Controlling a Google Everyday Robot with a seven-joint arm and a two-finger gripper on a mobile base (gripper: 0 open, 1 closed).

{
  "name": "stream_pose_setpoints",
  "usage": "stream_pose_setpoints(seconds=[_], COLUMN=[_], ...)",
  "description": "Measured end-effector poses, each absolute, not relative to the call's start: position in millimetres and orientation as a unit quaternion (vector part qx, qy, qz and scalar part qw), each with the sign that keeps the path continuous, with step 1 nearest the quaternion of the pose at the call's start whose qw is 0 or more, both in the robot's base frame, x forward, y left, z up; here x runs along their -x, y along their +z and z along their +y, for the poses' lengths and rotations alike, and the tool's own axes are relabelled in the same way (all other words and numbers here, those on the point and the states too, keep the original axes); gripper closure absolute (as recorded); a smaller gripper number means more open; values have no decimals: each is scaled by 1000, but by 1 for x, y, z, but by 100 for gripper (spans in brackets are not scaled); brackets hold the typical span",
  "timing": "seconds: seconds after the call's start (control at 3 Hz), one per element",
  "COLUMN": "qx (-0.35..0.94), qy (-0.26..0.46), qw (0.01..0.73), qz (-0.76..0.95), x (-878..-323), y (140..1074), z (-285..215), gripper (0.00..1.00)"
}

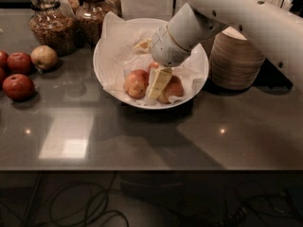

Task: Pick apple from white bowl

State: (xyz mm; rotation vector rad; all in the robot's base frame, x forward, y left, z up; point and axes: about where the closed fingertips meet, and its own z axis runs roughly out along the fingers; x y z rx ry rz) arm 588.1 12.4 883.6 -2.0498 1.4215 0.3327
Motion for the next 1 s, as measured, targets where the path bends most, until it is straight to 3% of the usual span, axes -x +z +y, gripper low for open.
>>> stream_pose_setpoints(seconds=[0.33, 0.67, 1.0], qx=[775, 775, 775], qy=[126, 126, 126], qw=[307, 307, 307], qz=[537, 537, 537], x=[-588, -588, -588], y=[884, 884, 883], z=[12, 13, 13], gripper=[36, 35, 16])
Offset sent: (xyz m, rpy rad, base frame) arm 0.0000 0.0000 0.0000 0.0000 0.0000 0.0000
